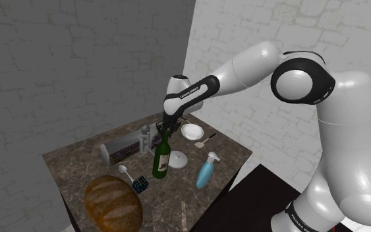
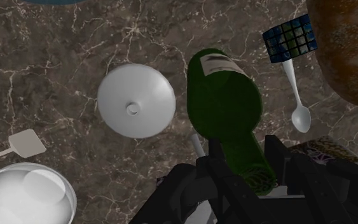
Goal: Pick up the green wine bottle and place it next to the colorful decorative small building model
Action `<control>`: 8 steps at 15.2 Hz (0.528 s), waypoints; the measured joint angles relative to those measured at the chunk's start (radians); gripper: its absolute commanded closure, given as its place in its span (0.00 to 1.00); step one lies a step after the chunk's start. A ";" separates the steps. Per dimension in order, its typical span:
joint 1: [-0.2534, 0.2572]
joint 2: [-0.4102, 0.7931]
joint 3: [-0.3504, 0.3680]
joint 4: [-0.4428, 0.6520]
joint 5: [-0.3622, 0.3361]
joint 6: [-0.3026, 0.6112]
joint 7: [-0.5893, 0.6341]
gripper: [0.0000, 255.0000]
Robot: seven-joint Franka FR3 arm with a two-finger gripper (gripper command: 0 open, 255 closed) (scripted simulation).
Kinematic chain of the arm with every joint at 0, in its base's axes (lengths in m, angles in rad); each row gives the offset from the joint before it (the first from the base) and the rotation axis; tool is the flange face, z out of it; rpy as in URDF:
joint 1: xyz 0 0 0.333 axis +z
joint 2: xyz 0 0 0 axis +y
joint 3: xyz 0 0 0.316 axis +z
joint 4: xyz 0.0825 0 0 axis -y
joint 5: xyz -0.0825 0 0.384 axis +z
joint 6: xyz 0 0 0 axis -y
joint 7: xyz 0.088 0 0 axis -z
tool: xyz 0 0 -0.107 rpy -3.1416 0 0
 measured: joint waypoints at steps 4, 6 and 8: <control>0.000 0.000 0.000 0.000 0.000 0.000 0.000 0.00; 0.000 0.000 0.000 0.000 0.000 0.000 0.000 0.00; 0.001 -0.011 -0.002 0.000 -0.003 -0.011 0.001 0.00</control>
